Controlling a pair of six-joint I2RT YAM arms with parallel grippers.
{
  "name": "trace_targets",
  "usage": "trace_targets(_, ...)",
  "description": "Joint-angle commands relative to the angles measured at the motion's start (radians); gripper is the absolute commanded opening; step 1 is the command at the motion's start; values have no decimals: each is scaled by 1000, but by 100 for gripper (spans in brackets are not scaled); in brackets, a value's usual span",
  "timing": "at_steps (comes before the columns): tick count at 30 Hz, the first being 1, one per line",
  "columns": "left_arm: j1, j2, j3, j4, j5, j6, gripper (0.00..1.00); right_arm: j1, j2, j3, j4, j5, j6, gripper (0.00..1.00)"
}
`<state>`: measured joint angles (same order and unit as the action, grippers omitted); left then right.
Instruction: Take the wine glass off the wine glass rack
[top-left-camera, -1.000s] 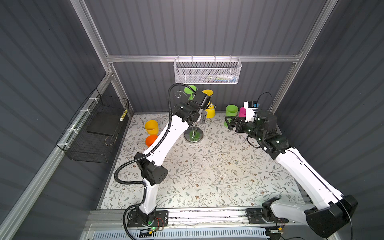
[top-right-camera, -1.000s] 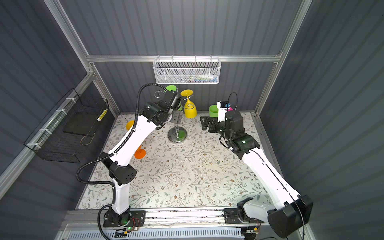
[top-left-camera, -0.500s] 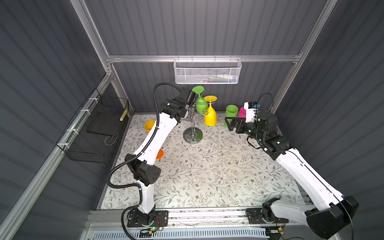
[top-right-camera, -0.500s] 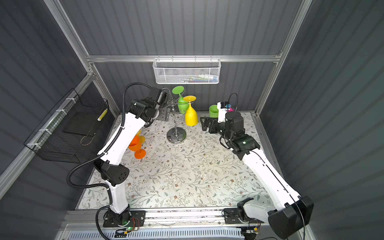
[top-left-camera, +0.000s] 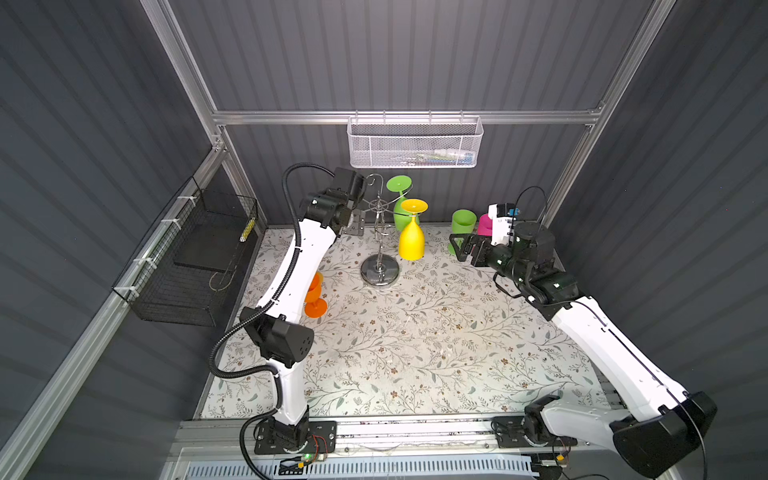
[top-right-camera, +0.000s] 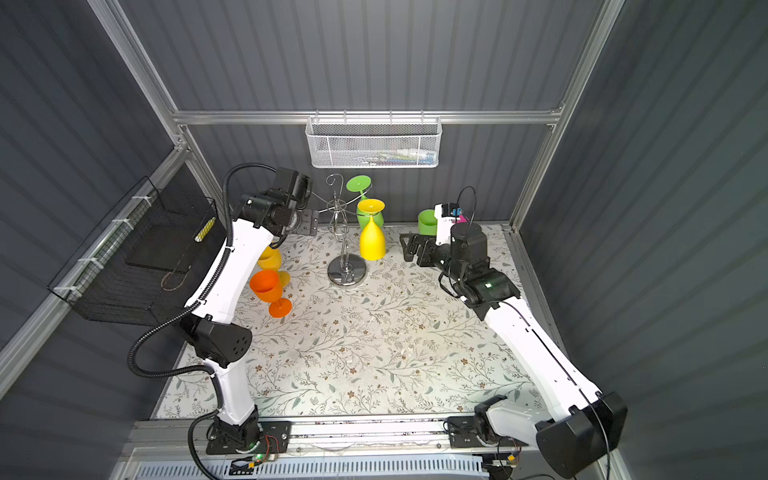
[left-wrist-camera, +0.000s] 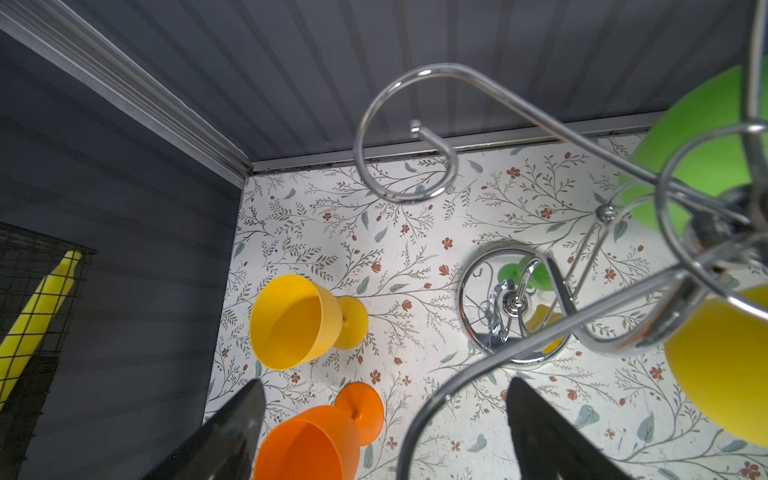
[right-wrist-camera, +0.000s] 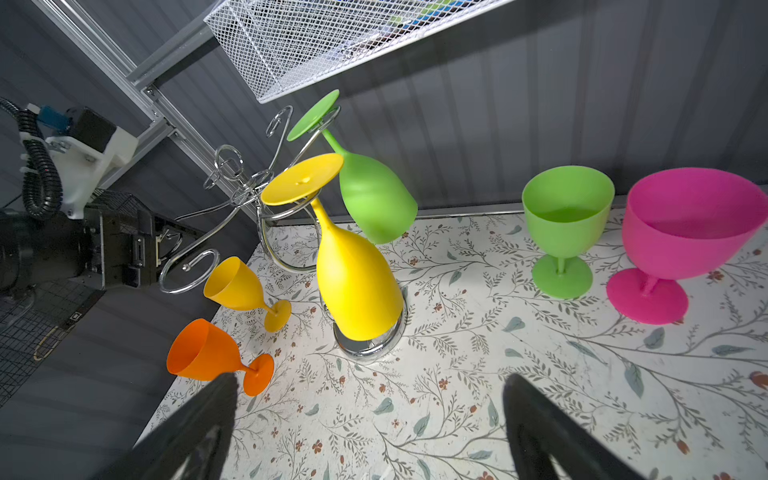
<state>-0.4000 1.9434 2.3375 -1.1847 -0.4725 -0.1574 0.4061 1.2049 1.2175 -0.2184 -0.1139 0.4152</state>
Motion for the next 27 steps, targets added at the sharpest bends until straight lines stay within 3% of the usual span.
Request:
trace_targets(1,25,-6,21,28,36,19,91,-4,9,10,2,-24,23,99)
trace_targets(8,26,-14,11,54,112,12,92,-8,60,57,32,-104,114,97)
trace_targets(15,23,-119,-119,165,262,12,94,-12,132,129,94,-207,278,91)
trace_targets(20,23,-202,-199,241,300,24,100,-28,212,176,158,-308,429,84)
trace_targets(27,21,-299,-297,312,352,65,100,-47,316,232,245,-385,584,71)
